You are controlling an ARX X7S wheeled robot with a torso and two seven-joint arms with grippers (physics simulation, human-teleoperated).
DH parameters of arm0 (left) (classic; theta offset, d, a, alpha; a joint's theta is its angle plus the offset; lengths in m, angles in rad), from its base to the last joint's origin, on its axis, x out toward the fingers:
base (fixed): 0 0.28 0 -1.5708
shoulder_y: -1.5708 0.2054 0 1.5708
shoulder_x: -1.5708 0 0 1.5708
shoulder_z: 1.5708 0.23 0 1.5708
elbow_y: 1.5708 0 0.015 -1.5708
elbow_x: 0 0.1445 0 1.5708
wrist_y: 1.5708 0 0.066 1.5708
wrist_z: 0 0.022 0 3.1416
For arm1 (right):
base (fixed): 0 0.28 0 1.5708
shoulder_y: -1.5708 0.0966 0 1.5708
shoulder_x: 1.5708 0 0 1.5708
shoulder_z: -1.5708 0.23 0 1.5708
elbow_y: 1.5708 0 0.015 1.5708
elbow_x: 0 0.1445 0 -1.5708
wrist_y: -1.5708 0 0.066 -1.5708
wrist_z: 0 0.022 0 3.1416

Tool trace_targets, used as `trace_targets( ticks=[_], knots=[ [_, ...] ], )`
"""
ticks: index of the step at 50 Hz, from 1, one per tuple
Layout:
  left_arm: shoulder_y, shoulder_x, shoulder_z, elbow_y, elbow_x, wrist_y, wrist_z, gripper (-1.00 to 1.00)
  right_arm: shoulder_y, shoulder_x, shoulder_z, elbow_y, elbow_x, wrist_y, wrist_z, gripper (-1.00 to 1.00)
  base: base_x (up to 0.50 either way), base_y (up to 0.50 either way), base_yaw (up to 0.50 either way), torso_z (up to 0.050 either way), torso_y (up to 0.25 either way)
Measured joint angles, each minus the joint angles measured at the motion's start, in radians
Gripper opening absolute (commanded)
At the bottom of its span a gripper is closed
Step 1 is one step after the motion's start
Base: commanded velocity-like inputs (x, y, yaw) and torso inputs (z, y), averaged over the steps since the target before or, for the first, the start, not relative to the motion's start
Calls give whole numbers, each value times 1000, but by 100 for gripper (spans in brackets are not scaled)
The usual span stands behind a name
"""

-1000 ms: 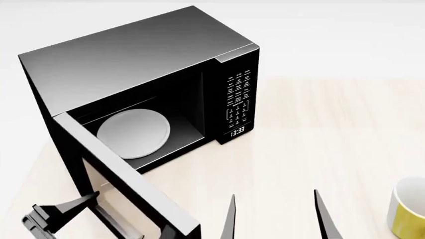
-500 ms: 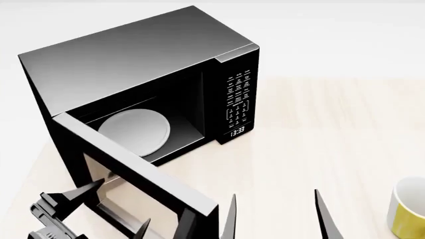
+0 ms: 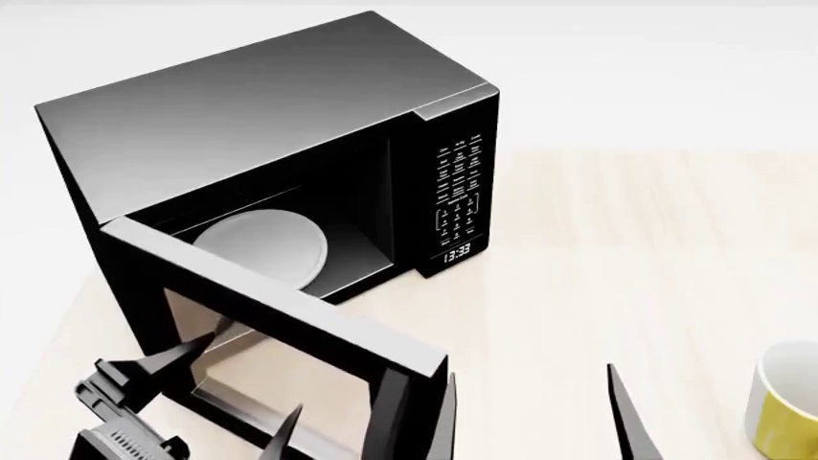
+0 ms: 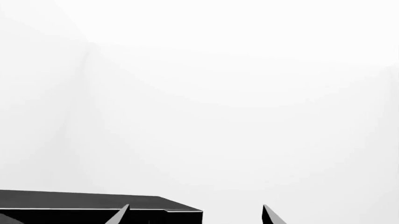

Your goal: Close the microwave.

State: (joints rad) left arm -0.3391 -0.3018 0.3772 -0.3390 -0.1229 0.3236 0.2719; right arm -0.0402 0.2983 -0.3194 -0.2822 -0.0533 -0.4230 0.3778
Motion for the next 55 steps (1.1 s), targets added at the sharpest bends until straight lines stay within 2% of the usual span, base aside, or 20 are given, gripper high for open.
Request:
trace_targets(
  ticks=[55],
  knots=[
    [-98,56,23,-120,48,21,-74,100,9,17,-14,13,10,2,22,100,0,0,0,0,1]
  ],
)
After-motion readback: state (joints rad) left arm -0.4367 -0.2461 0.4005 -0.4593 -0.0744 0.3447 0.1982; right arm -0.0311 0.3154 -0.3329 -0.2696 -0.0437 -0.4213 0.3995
